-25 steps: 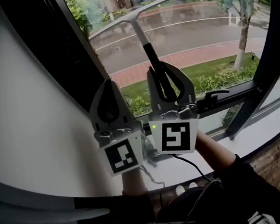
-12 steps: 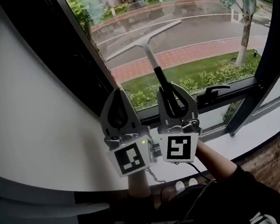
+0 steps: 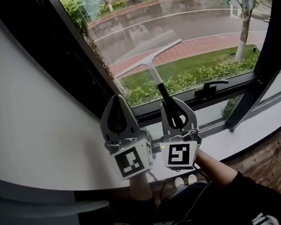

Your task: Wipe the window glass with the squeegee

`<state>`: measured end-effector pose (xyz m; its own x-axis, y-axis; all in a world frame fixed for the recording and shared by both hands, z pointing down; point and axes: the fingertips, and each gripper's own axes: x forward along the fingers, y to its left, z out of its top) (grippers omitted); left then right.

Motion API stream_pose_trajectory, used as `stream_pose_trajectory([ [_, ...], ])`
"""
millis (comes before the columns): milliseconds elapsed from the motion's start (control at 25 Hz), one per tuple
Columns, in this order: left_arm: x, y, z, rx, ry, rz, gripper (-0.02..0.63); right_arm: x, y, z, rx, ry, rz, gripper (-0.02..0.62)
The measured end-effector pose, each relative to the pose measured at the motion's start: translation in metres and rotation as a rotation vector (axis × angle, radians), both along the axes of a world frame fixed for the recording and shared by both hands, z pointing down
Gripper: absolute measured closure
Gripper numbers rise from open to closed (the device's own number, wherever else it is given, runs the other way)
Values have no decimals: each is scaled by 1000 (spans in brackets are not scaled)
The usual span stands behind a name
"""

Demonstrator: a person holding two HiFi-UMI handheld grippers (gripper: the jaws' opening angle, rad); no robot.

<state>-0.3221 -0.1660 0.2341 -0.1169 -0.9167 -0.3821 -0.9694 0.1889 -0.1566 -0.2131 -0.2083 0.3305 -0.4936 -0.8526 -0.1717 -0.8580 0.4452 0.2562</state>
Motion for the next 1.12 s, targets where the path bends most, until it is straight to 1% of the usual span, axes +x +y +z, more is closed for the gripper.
stream_pose_trajectory([
  [360, 5, 0, 33, -69, 29, -15, 606, 7, 4, 64, -139, 64, 20, 500],
  [480, 4, 1, 41, -77, 52, -27, 606, 7, 7, 80, -176, 82, 16, 500],
  [640, 4, 2, 56, -122, 62, -24, 606, 7, 12, 98, -225, 95, 0, 500],
  [760, 3, 3, 64, -137, 71, -32, 606, 7, 16, 110, -269, 105, -13, 500],
  [960, 0, 4, 78, -153, 101, -49, 606, 11, 16, 130, -363, 100, -17, 500],
  [1120, 1, 5, 84, -165, 113, -50, 606, 14, 18, 143, -447, 62, -32, 500],
])
